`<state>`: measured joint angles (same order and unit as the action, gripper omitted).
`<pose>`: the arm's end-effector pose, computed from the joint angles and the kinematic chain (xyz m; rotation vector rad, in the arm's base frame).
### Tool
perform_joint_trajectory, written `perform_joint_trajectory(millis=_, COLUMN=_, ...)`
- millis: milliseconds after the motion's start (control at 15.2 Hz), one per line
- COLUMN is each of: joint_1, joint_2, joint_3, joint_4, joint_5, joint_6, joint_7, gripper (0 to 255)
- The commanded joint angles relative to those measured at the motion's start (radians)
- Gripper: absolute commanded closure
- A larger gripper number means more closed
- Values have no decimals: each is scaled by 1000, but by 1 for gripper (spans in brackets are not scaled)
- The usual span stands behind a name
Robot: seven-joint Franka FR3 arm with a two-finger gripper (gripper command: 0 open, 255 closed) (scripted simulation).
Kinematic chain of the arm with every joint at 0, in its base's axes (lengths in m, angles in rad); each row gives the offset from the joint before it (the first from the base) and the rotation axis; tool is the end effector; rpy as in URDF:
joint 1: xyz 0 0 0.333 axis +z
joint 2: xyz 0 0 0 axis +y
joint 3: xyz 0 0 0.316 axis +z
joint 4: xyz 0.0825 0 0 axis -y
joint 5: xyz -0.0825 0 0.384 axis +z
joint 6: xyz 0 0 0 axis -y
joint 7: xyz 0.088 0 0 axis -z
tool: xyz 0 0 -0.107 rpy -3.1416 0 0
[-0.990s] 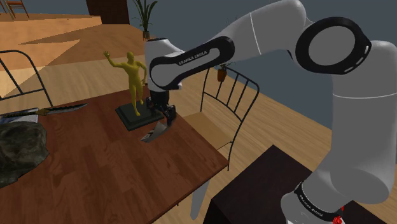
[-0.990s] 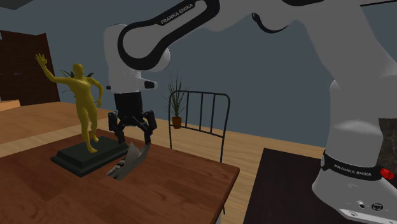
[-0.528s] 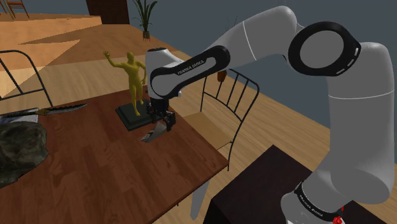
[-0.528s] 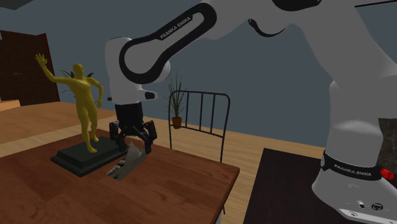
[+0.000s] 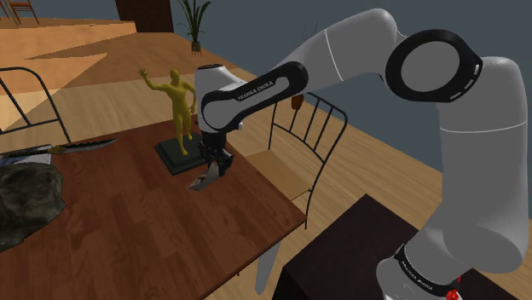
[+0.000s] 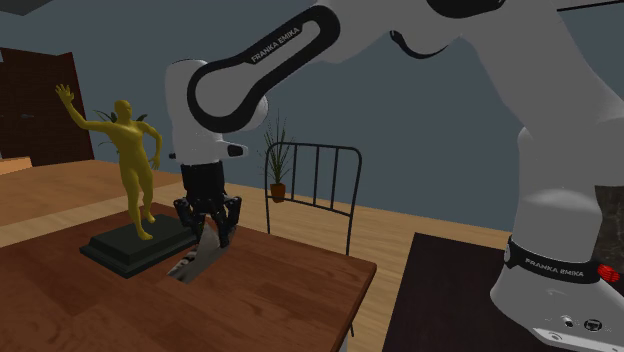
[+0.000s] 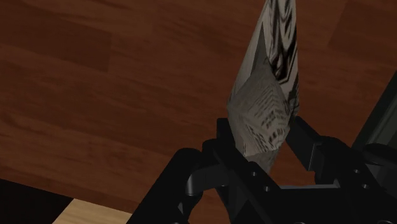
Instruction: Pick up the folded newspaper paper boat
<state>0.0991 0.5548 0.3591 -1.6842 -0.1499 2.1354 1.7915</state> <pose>0.6120 0.2664 0.2888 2.4818 -1.8712 -0.1331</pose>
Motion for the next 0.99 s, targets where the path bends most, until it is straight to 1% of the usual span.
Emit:
perform_joint_trajectory(millis=0, joint_1=0, joint_2=1, joint_3=0, joint_4=0, joint_5=0, joint_6=0, joint_7=0, gripper=255)
perform_joint_trajectory(millis=66, joint_1=-1, joint_2=-2, joint_3=1, joint_4=-5, joint_5=1, joint_6=3, joint_7=-1, gripper=255)
perform_joint_trajectory(millis=924, joint_1=-12, joint_2=-84, joint_3=20, joint_4=53, joint_5=32, joint_6=-134, joint_7=-13, gripper=255)
